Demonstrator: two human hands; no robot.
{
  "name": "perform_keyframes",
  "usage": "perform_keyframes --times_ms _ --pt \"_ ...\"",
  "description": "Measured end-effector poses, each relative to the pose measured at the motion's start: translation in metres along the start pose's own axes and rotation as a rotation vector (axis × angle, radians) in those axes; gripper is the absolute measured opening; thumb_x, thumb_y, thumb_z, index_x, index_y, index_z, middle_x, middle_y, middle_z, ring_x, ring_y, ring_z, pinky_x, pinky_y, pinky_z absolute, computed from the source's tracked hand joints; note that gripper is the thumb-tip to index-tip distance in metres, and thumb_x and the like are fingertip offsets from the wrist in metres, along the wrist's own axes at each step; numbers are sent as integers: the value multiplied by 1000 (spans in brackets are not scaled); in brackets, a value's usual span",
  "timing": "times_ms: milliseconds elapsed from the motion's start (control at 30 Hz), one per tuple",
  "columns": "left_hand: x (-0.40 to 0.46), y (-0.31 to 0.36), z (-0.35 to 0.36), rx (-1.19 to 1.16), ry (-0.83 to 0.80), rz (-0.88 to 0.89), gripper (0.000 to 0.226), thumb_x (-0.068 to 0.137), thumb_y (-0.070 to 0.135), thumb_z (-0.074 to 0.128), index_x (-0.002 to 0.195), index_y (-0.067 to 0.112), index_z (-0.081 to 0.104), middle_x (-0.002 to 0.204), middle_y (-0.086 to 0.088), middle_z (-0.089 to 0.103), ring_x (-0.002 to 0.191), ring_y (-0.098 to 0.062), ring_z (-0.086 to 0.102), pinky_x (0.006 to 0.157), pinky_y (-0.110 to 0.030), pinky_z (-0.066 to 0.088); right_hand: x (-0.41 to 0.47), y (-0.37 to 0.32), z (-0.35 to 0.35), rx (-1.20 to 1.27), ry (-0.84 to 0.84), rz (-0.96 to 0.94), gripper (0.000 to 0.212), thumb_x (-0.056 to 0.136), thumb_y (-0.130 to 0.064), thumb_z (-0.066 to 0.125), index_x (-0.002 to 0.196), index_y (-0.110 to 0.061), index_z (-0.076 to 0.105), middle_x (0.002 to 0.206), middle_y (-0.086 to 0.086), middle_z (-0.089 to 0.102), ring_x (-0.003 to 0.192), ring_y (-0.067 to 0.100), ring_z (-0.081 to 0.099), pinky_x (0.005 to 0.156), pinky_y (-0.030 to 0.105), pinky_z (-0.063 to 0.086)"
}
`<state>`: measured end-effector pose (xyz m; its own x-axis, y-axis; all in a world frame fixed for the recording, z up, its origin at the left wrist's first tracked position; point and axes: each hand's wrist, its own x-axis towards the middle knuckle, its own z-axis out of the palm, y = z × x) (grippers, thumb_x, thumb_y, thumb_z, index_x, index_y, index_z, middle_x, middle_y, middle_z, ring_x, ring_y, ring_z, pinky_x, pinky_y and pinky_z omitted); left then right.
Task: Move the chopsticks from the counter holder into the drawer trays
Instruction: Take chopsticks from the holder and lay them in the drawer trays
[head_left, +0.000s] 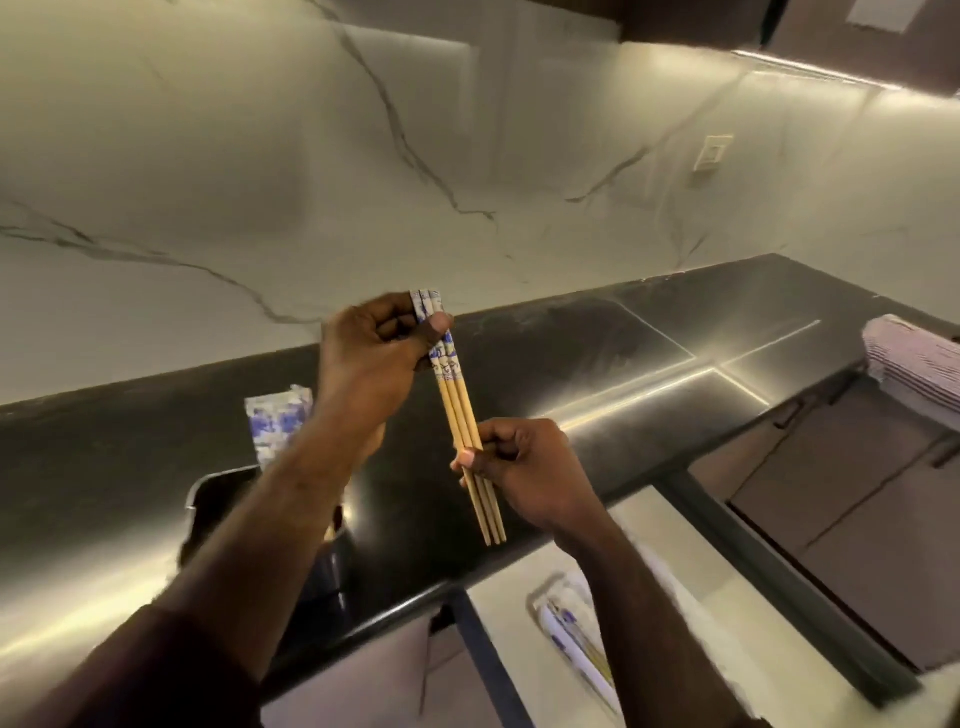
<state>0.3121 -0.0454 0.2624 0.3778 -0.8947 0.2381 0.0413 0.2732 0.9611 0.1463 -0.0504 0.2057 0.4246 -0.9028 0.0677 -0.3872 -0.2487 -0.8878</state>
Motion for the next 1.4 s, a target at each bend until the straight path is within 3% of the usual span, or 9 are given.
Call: perform_keyframes --times_ms 167,333,500,667,767,867,967,1067,1400 --pt "-58 -76 105 34 -33 -150 19 80 5 73 93 19 71 86 -4 75 79 -15 73 68 -25 57 -64 90 -84 -185 -26 165 10 86 -21 69 91 -16 77 83 -1 76 74 9 71 68 19 54" --pt "-114 -169 194 96 -58 -354 21 83 3 69 87 23 68 84 -8 74 78 -19 74 74 -37 61 -108 203 -137 -327 -70 378 23 74 -31 64 72 -10 73 68 10 71 66 24 65 69 36 54" --pt "-157 -258 227 331 7 -526 29 83 14 73 111 13 63 89 -7 74 79 -21 74 74 -44 61 -128 286 -133 -396 -152 517 18 79 -23 68 62 -17 68 61 0 65 66 14 58 59 26 43" --pt "-190 -316 229 692 -93 -485 68 93 20 60 150 22 22 111 3 62 94 -20 68 78 -33 57 -138 350 -96 -421 -168 549 22 80 -31 65 79 -10 70 84 8 72 85 27 65 63 25 37" --pt "-205 -337 228 763 -169 -446 47 98 25 50 142 18 36 124 -9 61 102 -25 65 85 -37 56 -136 362 -81 -425 -158 562 19 83 -26 63 70 -12 63 73 8 65 75 26 62 60 24 33" --pt "-209 -358 224 1016 -254 -312 59 96 20 50 148 7 25 137 -22 49 121 -38 51 103 -48 42 -133 368 -70 -436 -122 585 25 81 -19 59 58 -15 49 60 2 53 65 27 57 51 25 31" --pt "-210 -375 227 1400 -512 -209 60 97 17 40 150 1 15 145 -19 45 132 -33 43 116 -49 20 -132 372 -61 -485 -93 609 9 79 -15 52 70 -14 52 80 11 65 80 34 65 57 31 38" --pt "-210 -387 229 1545 -701 -253 54 99 22 37 149 5 22 153 -14 34 142 -31 27 119 -51 8 -134 374 -51 -566 -123 607 15 89 -16 47 91 -12 62 98 9 68 91 29 66 75 35 51" --pt "-205 -397 230 1654 -843 -242 50 100 32 36 146 11 33 154 -11 34 144 -31 24 118 -51 3 -127 374 -48 -722 -356 534 31 96 -21 49 126 -14 52 125 6 61 111 24 59 96 34 44"
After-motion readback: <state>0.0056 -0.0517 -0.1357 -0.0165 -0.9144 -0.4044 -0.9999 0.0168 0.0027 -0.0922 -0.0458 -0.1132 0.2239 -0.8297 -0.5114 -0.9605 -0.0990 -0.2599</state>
